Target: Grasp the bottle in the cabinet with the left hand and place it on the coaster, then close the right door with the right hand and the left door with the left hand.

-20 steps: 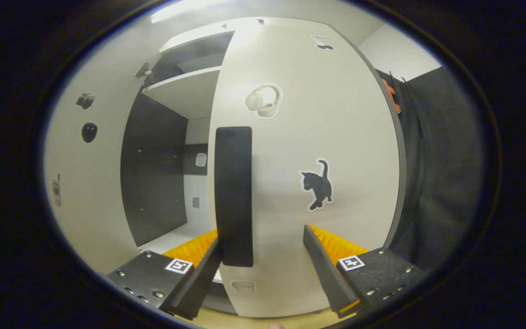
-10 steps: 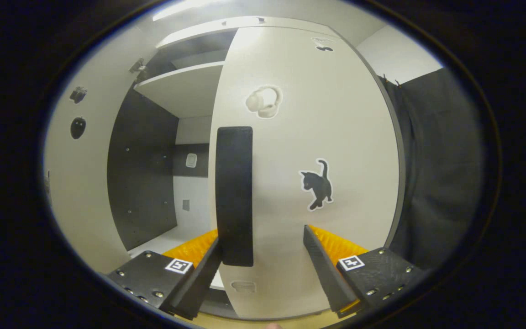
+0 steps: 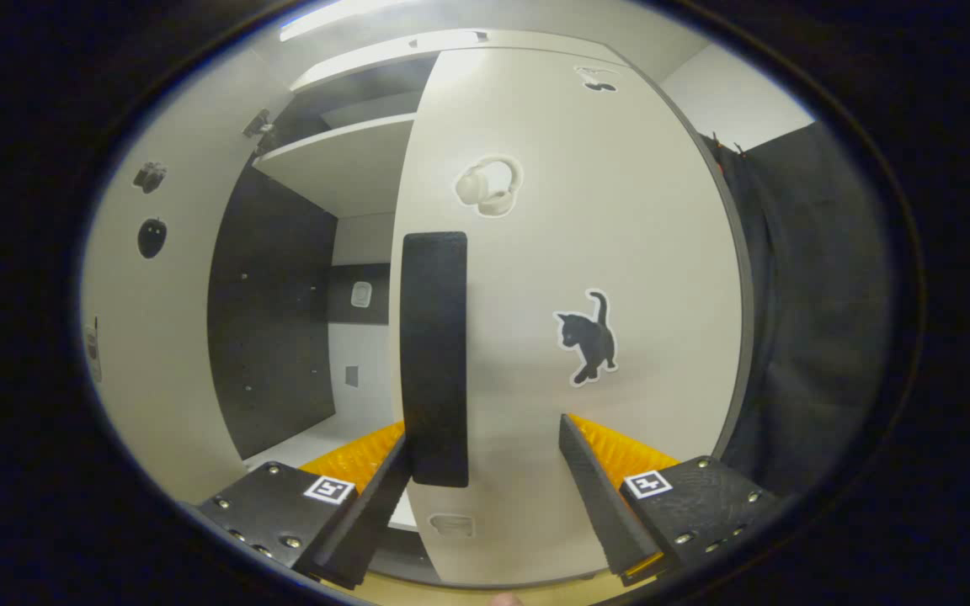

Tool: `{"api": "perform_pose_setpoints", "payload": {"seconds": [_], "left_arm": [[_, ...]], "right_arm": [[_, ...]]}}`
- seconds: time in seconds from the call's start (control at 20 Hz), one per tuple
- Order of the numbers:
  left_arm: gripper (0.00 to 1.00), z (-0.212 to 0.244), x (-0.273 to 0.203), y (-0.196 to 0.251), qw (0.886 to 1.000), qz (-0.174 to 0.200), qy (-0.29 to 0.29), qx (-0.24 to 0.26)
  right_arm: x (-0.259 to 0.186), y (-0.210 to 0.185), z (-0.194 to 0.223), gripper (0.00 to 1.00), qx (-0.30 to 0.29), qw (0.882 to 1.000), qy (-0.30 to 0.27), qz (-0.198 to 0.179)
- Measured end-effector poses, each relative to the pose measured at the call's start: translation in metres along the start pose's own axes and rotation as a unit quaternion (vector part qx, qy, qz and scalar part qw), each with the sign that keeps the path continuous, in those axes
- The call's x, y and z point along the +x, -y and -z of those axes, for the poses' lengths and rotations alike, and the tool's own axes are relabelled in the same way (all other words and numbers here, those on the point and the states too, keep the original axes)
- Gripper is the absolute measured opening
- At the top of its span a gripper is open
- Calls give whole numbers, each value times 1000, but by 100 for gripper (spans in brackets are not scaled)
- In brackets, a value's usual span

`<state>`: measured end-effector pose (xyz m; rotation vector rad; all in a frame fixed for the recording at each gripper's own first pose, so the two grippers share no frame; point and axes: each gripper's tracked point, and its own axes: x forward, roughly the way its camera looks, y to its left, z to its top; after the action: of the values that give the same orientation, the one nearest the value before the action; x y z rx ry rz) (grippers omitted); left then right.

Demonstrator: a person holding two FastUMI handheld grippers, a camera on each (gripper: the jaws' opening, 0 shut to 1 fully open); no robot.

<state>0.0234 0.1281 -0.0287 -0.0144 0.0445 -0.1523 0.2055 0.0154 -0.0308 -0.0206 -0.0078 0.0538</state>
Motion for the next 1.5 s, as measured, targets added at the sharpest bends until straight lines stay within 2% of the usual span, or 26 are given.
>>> {"api": "perform_pose_setpoints", "payload": {"seconds": [0.3,0.5,0.85,1.15,1.5], "left_arm": [[87,2,6,24,1000,20,1,-20],[87,-1,11,42,999,31,6,-12],[87,3,25,75,997,52,10,-48],[90,3,39,96,998,56,15,-18],[95,4,76,131,997,73,18,-21]], "right_arm": [[-22,1,4,100,-7,1000,-5,-19],[-44,16,4,100,-6,1000,-6,-17],[-70,55,10,100,6,1000,-23,0],[-83,70,21,100,42,998,-42,6],[-97,78,39,100,59,996,-70,5]]}}
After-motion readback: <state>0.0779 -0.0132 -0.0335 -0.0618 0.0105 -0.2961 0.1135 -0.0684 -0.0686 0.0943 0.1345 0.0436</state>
